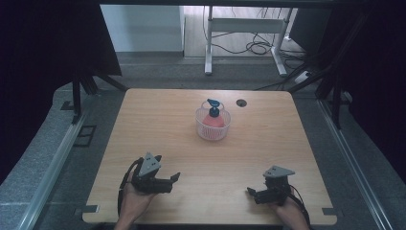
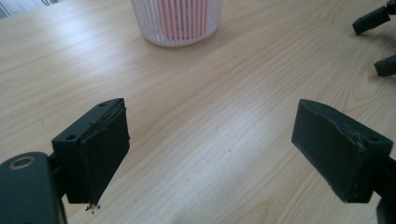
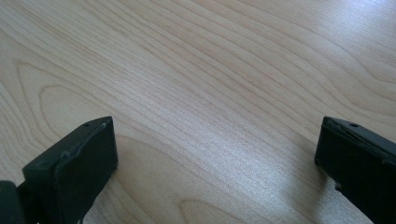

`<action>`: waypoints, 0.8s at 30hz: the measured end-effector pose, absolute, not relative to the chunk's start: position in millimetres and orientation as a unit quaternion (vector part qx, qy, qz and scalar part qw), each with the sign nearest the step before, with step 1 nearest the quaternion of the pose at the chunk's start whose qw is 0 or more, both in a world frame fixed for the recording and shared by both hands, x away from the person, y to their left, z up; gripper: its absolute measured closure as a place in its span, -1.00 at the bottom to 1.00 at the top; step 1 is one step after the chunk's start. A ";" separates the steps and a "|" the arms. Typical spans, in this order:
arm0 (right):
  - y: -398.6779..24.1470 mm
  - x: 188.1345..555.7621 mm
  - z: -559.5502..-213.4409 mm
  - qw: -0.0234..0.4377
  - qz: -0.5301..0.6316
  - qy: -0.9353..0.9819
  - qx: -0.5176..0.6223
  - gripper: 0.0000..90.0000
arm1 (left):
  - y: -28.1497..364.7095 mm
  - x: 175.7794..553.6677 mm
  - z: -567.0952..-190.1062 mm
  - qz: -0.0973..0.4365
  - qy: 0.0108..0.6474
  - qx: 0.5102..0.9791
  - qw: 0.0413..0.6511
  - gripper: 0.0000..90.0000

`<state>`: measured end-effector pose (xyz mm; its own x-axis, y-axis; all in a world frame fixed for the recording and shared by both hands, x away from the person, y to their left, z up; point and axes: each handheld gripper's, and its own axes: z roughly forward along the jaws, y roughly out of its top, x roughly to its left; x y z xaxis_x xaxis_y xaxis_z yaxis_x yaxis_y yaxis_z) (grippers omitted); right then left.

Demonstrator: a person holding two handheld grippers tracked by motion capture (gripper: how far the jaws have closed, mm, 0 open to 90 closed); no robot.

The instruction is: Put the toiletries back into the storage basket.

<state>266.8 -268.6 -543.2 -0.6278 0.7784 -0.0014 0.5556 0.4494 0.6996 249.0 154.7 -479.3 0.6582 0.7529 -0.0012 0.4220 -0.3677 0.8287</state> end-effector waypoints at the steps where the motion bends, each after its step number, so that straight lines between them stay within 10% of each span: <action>1: -268.7 266.9 -543.2 0.164 0.341 0.835 0.399 -1.00 | 154.9 248.2 -481.5 0.193 0.365 0.804 0.427 -0.76; 24: -268.4 266.7 -543.1 0.163 0.340 0.835 0.401 -1.00 | 156.5 239.3 -532.6 0.165 0.378 0.832 0.371 -0.76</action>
<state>266.7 -268.4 -543.1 -0.6254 0.7803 0.0006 0.5583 0.4470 0.6990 239.3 156.5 -532.6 0.6588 0.7523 -0.0057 0.5068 -0.4383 0.7423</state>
